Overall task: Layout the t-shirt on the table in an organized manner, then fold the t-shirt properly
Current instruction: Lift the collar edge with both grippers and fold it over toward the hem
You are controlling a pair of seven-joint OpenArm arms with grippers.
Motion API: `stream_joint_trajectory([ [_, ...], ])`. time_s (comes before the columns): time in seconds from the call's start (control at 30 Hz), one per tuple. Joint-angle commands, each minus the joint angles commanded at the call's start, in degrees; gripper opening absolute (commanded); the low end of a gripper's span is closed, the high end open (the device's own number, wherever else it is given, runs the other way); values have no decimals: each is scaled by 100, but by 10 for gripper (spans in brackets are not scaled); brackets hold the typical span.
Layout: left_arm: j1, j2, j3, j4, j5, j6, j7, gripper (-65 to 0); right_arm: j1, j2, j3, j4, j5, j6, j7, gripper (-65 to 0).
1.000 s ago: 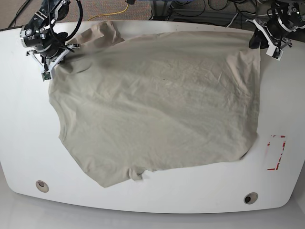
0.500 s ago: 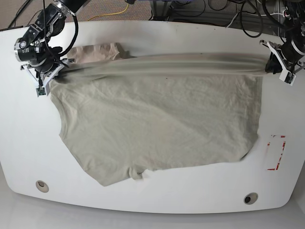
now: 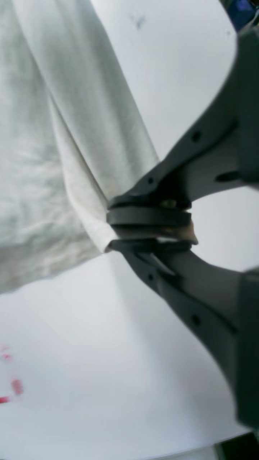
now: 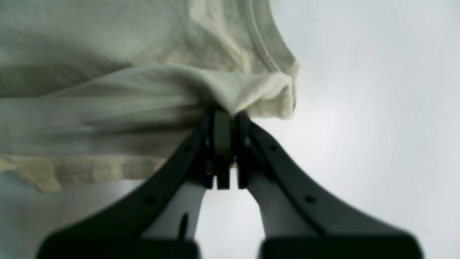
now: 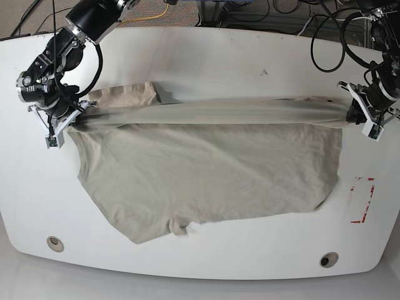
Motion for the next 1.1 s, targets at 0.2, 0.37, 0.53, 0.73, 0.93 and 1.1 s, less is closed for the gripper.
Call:
stream_joint_trajectory([
  [0.2,-396,0,35,-448,9,0,-9,-608,255,0,0,-598,0,0,404,-644],
  [0.37,-624,-26,185,-765,9,18,-9,-607,457,167,-141,-1081,-18,0,501,-642],
  [0.53,-695,-53,220,-967,79,26,-9,-525,545,448,-484,-1310,-18,0,510,-534],
  [0.73,-791,-62,211,-967,501,35,-9,-282,484,475,-484,-949,-9,0,466,-212],
  [0.93,-905,-202,202,-958,545,26,0,-272,114,457,-492,-369,44,0,185,-105],
  [1.1,-993,-457,193,-941,536,0,0,-272,-448,334,-501,-9,53,0,70,-105],
])
